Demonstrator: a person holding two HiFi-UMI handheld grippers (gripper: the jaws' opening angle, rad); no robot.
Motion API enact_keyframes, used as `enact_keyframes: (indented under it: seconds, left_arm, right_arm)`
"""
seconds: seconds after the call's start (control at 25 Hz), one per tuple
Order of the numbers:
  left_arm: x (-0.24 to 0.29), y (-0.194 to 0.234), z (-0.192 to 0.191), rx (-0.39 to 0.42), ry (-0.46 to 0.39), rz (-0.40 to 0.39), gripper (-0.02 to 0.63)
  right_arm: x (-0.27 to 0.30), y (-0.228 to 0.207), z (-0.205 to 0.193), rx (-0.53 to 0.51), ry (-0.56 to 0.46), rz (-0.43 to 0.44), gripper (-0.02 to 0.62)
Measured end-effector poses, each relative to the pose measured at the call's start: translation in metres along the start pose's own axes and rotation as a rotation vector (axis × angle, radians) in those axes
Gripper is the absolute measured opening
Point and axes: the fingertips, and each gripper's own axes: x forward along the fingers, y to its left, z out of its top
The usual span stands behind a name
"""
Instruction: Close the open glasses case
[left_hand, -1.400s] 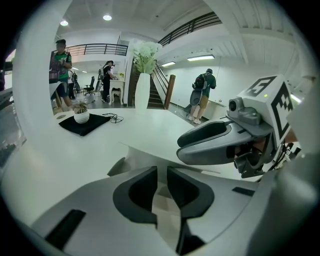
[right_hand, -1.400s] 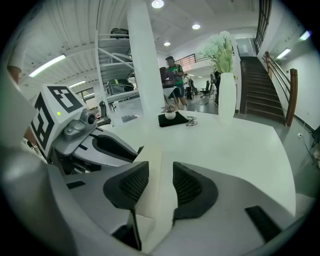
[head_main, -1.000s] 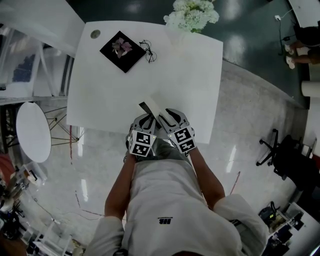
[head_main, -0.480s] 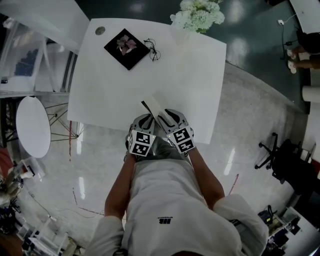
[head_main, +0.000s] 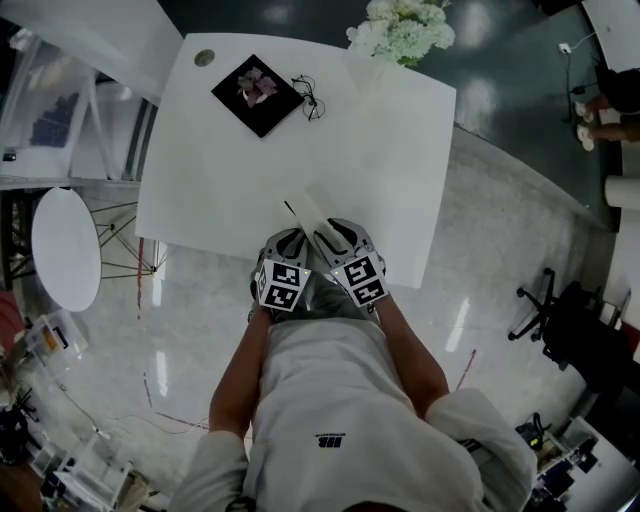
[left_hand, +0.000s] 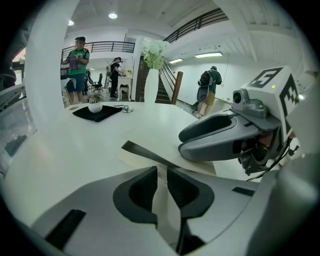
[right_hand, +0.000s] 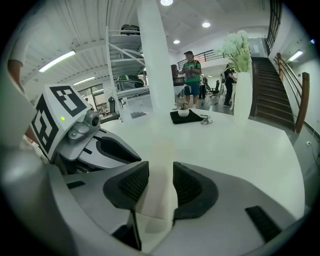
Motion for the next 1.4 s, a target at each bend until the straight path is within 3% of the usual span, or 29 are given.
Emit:
enact_keyframes:
  seconds: [0.92, 1.4]
  left_arm:
    - [-0.003, 0.004, -0.02, 0.015, 0.059, 0.007, 0.075]
    - [-0.022, 0.013, -0.001, 0.032, -0.003, 0.007, 0.079]
  right_arm:
    - [0.013, 0.009, -0.011, -0.096, 0.007, -0.021, 0.181]
    - [0.0, 0.005, 0.003, -0.038, -0.021, -0.079, 0.186]
